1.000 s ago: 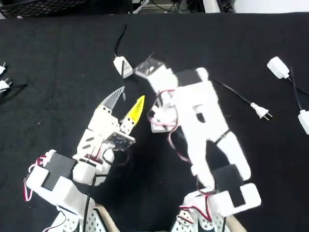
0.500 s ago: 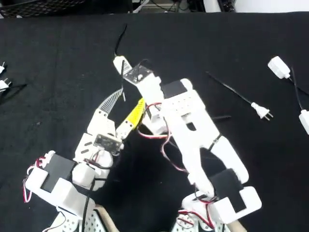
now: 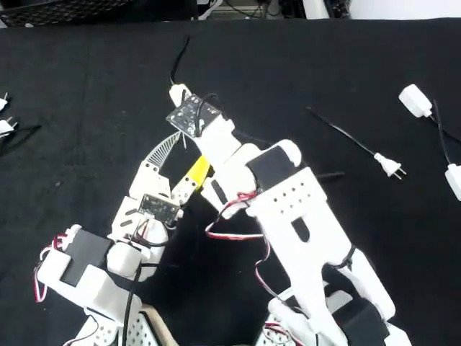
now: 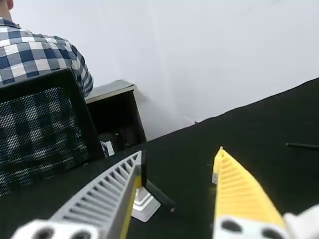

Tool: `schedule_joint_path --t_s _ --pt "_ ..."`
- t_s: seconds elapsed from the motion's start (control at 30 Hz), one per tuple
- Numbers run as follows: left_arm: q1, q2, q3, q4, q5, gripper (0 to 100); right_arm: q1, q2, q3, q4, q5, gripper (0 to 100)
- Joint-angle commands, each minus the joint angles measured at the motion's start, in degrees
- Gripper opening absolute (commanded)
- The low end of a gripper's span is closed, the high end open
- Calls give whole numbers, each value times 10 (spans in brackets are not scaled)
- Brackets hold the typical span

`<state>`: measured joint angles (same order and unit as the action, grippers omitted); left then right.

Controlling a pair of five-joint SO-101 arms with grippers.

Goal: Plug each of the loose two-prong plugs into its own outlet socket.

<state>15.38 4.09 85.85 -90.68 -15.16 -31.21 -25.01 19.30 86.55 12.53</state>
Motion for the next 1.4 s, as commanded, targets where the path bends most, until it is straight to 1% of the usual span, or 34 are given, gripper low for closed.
schedule_joint_path --t_s 0.0,0.3,0.4,0.53,0.8,0.9,1.03,1.17,1.27,1.37 --pt "2 -12 -14 3 3 239 -9 -21 -22 3 -6 12" --pt "1 -12 -14 3 3 239 -8 -25 -21 -12 -10 12" --pt "1 -12 -14 3 3 239 20 -25 -21 -34 -44 12" --pt "1 -12 -14 3 3 239 56 -22 -20 -48 -64 12" --pt "-4 -12 -14 3 3 239 61 -20 -12 -48 -100 12" --pt "-25 -12 -13 3 2 239 66 -20 8 -51 -102 12" --pt "-63 -12 -14 1 2 239 123 -19 29 -79 -128 12" --pt "-66 -12 -12 2 2 239 149 15 25 -76 -133 12" --pt "-68 -12 -10 3 2 239 156 73 16 -72 -143 12" --pt "-68 -12 -9 3 2 239 154 149 -29 -34 -143 12"
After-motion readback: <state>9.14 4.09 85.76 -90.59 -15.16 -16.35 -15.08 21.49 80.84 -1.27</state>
